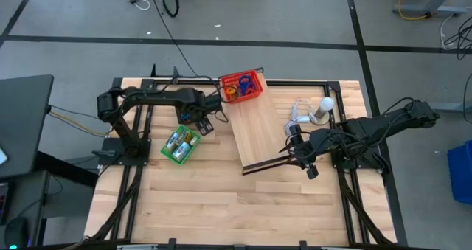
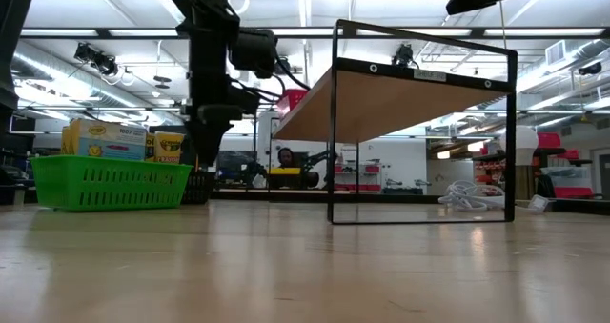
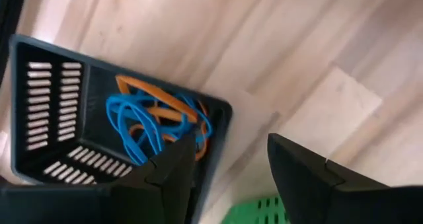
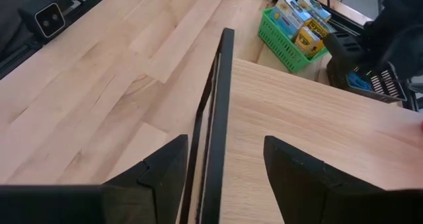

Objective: Pick & Place Office Desk Supplies
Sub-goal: Put the black basket with rubber bands on the shelf

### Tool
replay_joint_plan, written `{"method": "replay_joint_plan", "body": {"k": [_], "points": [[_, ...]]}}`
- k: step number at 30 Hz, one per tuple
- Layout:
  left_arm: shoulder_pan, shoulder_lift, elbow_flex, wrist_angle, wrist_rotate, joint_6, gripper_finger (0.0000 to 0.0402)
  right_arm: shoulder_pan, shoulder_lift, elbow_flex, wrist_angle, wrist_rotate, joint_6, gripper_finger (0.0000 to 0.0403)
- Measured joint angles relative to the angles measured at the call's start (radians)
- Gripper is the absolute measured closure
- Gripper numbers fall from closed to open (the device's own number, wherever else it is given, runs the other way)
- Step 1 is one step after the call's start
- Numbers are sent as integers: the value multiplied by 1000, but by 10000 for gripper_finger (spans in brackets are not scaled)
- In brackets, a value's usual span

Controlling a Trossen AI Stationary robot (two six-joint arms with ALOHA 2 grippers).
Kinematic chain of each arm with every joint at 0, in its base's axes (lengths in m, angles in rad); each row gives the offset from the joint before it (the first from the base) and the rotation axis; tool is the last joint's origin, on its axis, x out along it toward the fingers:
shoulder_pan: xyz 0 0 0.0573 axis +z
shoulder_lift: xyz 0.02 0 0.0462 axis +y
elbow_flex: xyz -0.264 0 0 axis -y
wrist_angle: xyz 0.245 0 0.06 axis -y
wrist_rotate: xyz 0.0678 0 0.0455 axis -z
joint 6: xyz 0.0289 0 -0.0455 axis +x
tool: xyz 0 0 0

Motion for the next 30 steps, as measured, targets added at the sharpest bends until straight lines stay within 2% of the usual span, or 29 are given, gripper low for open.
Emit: {"method": "replay_joint_plan", "body": {"k": [6, 11, 18, 21, 25, 30], "points": [[-7, 0, 0, -33, -8, 10, 206, 0, 0, 0, 12, 1, -9, 195], [28, -8, -1, -68, -85, 17, 206, 0, 0, 0, 18, 1, -9, 195], [41, -106, -2, -59, -137, 44, 206, 0, 0, 0, 23, 3, -17, 195], [21, -157, -2, -33, -101, 87, 206, -1, 0, 0, 25, 9, -18, 195], [-22, -183, -2, 20, 35, 156, 206, -1, 0, 0, 27, 18, -16, 195], [-61, -158, -2, 33, 48, 157, 206, -1, 0, 0, 27, 18, -8, 195]]}}
